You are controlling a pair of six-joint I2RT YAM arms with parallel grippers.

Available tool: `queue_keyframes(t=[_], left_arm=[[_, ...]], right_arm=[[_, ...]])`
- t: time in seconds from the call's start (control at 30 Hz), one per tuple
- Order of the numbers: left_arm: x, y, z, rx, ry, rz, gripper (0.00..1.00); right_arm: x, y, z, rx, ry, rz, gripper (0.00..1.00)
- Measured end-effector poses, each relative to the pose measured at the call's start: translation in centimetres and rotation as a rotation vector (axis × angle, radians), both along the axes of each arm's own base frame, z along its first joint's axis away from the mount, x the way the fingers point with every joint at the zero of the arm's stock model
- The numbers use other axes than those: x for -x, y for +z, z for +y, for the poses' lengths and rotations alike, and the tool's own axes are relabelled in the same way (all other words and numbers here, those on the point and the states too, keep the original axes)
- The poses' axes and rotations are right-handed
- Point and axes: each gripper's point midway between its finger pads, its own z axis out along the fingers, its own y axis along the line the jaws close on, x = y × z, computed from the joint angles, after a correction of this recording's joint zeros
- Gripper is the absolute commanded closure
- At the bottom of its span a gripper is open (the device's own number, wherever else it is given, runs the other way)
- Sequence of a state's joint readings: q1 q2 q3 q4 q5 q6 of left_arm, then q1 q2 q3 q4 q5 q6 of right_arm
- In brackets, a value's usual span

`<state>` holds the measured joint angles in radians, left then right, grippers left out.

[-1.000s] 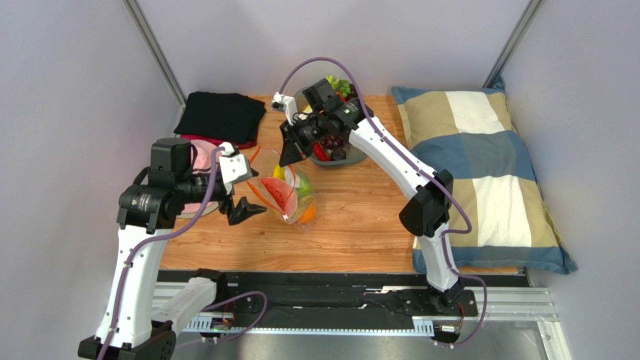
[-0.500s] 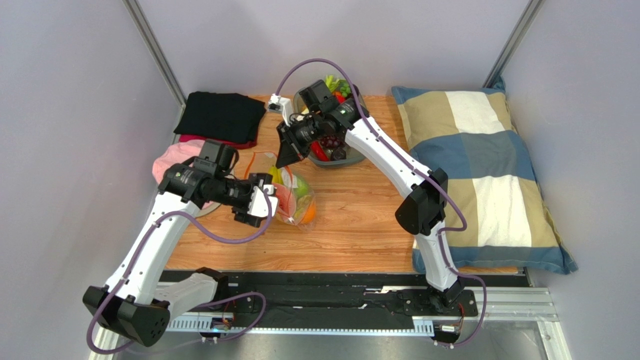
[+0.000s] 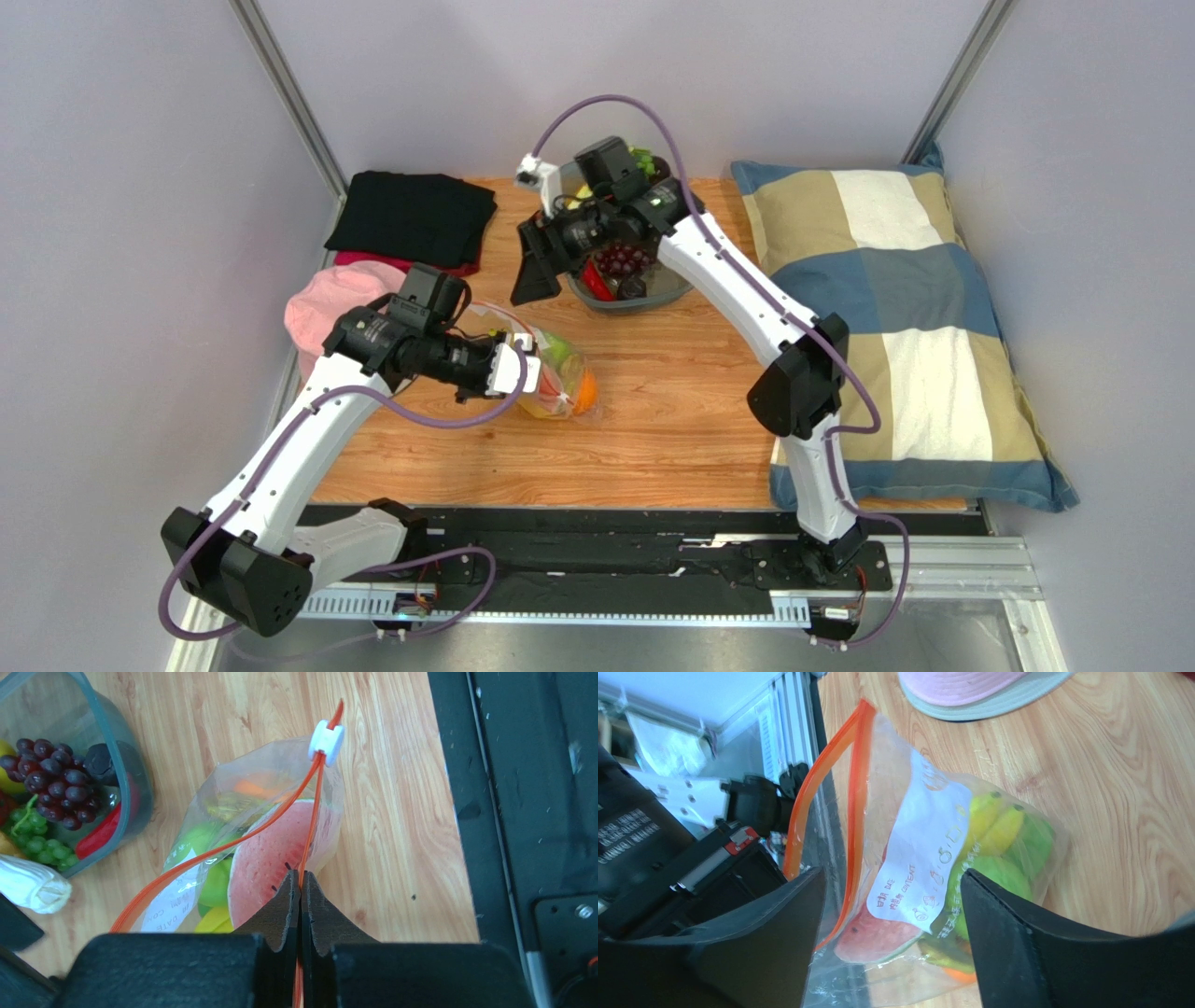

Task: Place the food in the zip-top bag and seal the zipper
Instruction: Zip the zipper food storage bag at the center of the board.

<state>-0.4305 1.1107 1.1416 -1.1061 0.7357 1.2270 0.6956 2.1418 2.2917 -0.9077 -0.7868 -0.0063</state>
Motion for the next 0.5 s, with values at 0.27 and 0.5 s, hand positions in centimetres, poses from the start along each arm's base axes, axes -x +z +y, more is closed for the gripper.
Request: queue_keyframes(t=[0.27, 0.5], left_arm=[[-0.8, 1.7, -2.0, 0.133, 0.187, 0.172, 1.0], [-2.8, 2.6, -3.6, 0.206, 0.327, 0.305, 1.0]], right_arm=[[-4.4, 3.5, -12.3, -0.04, -0.288, -0.091, 0.18], [3.4, 2.4, -17.1, -0.046, -0.252, -0.266, 0.16]])
